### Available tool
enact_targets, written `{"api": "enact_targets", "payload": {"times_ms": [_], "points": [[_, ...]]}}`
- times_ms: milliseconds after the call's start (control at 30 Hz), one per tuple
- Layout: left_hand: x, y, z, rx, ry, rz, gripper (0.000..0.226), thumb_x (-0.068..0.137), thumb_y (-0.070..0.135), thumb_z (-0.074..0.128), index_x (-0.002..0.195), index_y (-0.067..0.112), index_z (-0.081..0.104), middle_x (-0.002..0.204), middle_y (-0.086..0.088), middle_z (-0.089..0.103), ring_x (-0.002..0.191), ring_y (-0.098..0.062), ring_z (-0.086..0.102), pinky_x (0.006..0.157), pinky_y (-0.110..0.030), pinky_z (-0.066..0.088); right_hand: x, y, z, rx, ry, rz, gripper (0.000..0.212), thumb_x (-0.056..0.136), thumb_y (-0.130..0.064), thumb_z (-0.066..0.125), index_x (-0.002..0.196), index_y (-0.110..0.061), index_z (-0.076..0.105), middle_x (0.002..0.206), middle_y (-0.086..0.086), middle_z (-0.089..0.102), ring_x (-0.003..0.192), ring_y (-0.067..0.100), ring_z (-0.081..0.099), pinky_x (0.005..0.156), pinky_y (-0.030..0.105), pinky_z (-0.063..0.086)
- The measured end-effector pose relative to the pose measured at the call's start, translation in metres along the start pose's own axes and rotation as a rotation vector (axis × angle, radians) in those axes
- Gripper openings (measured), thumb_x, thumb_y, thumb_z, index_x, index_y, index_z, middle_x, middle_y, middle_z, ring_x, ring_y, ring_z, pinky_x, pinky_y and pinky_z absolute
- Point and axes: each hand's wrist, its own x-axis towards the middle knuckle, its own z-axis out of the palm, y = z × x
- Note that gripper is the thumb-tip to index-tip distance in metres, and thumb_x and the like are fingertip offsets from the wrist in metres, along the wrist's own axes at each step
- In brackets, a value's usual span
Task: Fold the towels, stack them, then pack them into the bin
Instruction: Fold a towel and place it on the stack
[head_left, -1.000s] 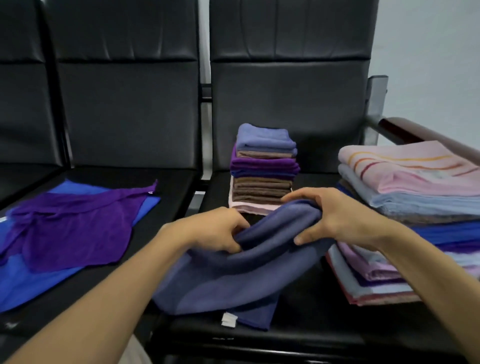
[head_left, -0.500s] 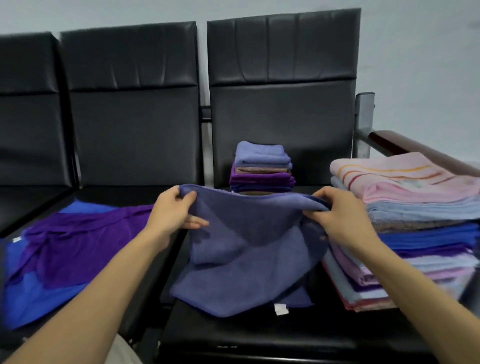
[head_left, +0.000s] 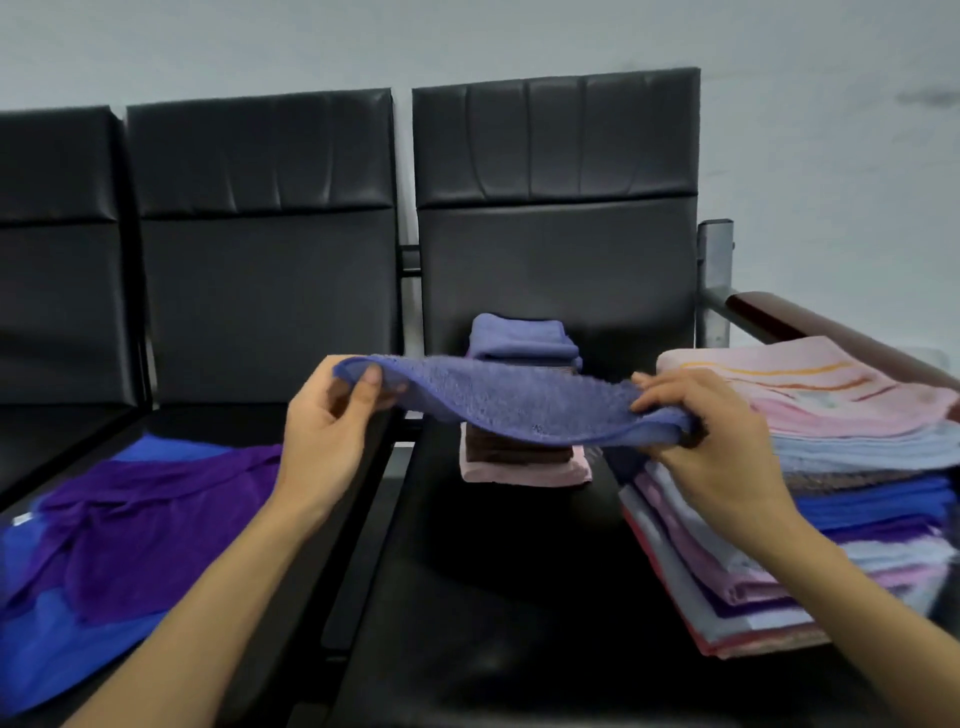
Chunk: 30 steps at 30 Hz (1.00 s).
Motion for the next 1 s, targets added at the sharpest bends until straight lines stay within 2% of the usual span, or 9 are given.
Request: {"api": "enact_targets", "payload": {"times_ms": [67, 167, 300, 400, 533, 700, 800, 933, 1000], "points": [[-0.003, -0.004, -0.015, 0.143, -0.094, -0.023, 0.012, 0.096, 0.007, 0.052, 0.091, 0.010, 0.062, 0.075, -0.002, 0.070, 0.071, -0.009, 0.065, 0.068, -0.018, 0.051, -0.008, 0.001, -0.009, 0.015, -0.235, -0.025, 0.028, 0.068, -0.040, 0.079, 0.080, -0.017, 0.067, 0.079, -0.004, 0.065, 0.078, -0.005, 0.056, 0.072, 0.007, 0.042], [-0.009, -0.021, -0.038, 0.346, -0.360, -0.154, 0.009, 0.093, 0.012, 0.058, 0.088, 0.010, 0.065, 0.069, 0.005, 0.068, 0.068, -0.006, 0.058, 0.062, -0.018, 0.046, -0.025, 0.003, -0.013, -0.041, -0.517, 0.053, 0.066, 0.060, -0.085, 0.053, 0.067, -0.019, 0.054, 0.056, -0.008, 0.047, 0.055, -0.001, 0.034, 0.051, 0.013, 0.033], [-0.026, -0.050, -0.055, 0.457, -0.754, -0.490, 0.012, 0.094, 0.020, 0.057, 0.098, 0.012, 0.066, 0.086, -0.001, 0.074, 0.084, -0.015, 0.067, 0.076, -0.030, 0.053, -0.047, -0.004, -0.007, -0.045, -0.998, 0.154, 0.066, 0.068, -0.078, 0.055, 0.071, -0.012, 0.056, 0.064, -0.007, 0.046, 0.063, 0.000, 0.038, 0.057, 0.016, 0.030], [-0.034, -0.067, -0.055, 0.528, -0.805, -0.574, 0.019, 0.096, 0.024, 0.055, 0.106, 0.011, 0.064, 0.102, -0.012, 0.072, 0.098, -0.026, 0.067, 0.087, -0.043, 0.052, -0.056, -0.009, -0.001, -0.047, -1.231, 0.226, 0.040, 0.079, -0.051, 0.069, 0.068, -0.017, 0.052, 0.059, -0.013, 0.046, 0.058, 0.001, 0.039, 0.056, 0.018, 0.029], [-0.038, -0.080, -0.045, 0.544, -0.606, -0.576, 0.010, 0.096, 0.026, 0.054, 0.099, 0.020, 0.062, 0.086, 0.000, 0.070, 0.078, -0.014, 0.065, 0.056, -0.026, 0.048, -0.059, -0.002, 0.014, -0.169, -1.063, 0.321, 0.031, 0.083, -0.046, 0.067, 0.077, -0.018, 0.055, 0.071, -0.010, 0.057, 0.065, 0.002, 0.046, 0.061, 0.022, 0.033], [-0.036, -0.099, -0.035, 0.639, -0.486, -0.546, 0.008, 0.095, 0.030, 0.056, 0.095, 0.027, 0.064, 0.088, 0.007, 0.070, 0.084, -0.012, 0.067, 0.074, -0.034, 0.053, -0.070, 0.000, 0.038, -0.270, -0.829, 0.598, 0.034, 0.098, -0.048, 0.039, 0.078, -0.022, 0.049, 0.085, -0.005, 0.060, 0.083, 0.013, 0.057, 0.059, 0.020, 0.034], [-0.034, -0.103, -0.025, 0.689, -0.490, -0.527, 0.009, 0.096, 0.031, 0.055, 0.095, 0.026, 0.062, 0.090, 0.007, 0.068, 0.084, -0.008, 0.064, 0.073, -0.030, 0.051, -0.079, 0.007, 0.053, -0.419, -0.764, 0.671, 0.032, 0.101, -0.038, 0.035, 0.099, -0.013, 0.054, 0.115, 0.012, 0.064, 0.106, 0.027, 0.058, 0.078, 0.030, 0.038], [-0.032, -0.108, -0.011, 0.728, -0.510, -0.543, 0.008, 0.096, 0.032, 0.054, 0.097, 0.028, 0.060, 0.093, 0.009, 0.064, 0.084, -0.004, 0.059, 0.072, -0.025, 0.044, -0.085, 0.010, 0.060, -0.559, -0.807, 0.673, 0.008, 0.096, -0.015, 0.038, 0.100, -0.011, 0.044, 0.114, 0.018, 0.062, 0.103, 0.030, 0.059, 0.075, 0.030, 0.036], [-0.032, -0.113, -0.007, 0.753, -0.531, -0.561, 0.007, 0.095, 0.033, 0.054, 0.096, 0.028, 0.060, 0.094, 0.008, 0.064, 0.087, -0.007, 0.060, 0.076, -0.028, 0.046, -0.085, 0.007, 0.061, -0.555, -0.844, 0.681, 0.010, 0.092, -0.009, 0.040, 0.103, -0.010, 0.040, 0.113, 0.017, 0.060, 0.102, 0.029, 0.059, 0.073, 0.029, 0.036]]}}
